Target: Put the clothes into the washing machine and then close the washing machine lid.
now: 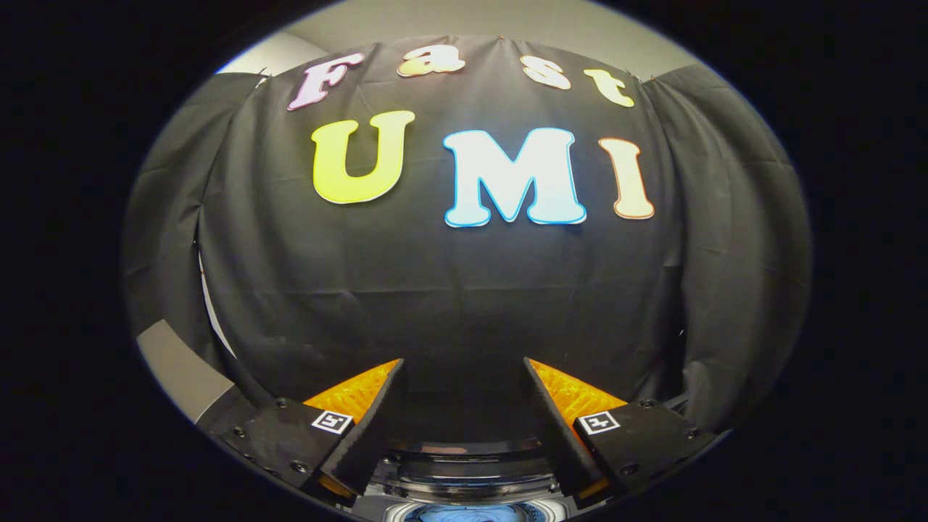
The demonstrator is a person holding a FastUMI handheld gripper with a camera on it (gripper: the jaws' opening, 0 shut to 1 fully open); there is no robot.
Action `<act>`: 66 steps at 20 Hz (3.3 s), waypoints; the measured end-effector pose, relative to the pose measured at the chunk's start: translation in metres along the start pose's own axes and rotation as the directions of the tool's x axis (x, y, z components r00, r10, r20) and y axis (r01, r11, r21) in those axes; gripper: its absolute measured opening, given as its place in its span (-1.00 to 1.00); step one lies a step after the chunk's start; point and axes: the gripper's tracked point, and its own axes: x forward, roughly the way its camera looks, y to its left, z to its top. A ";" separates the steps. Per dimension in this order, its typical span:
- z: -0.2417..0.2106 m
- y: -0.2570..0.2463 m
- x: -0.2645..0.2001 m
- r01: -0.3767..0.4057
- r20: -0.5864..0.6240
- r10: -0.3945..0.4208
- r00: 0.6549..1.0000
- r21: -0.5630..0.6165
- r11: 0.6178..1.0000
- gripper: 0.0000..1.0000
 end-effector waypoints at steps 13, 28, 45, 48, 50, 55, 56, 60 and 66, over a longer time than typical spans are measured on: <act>-0.029 0.003 -0.006 0.002 -0.032 -0.002 0.999 0.007 1.000 0.95; -0.053 0.003 -0.073 0.001 0.014 -0.001 1.000 -0.005 1.000 0.94; -0.110 0.004 -0.131 -0.003 -0.062 0.002 0.998 -0.005 1.000 0.94; -0.140 -0.001 -0.141 0.002 -0.128 -0.002 0.992 -0.006 1.000 0.94; -0.149 -0.002 -0.147 0.002 -0.135 0.000 0.991 0.015 1.000 0.95; -0.178 -0.001 -0.164 -0.007 -0.180 0.010 0.984 0.017 1.000 0.95; -0.181 0.000 -0.166 -0.009 -0.182 0.011 0.983 0.013 1.000 0.95; -0.171 0.005 -0.186 -0.028 -0.162 0.029 0.986 0.009 1.000 0.94; -0.136 0.013 -0.232 -0.032 -0.078 0.034 0.996 0.023 0.999 0.94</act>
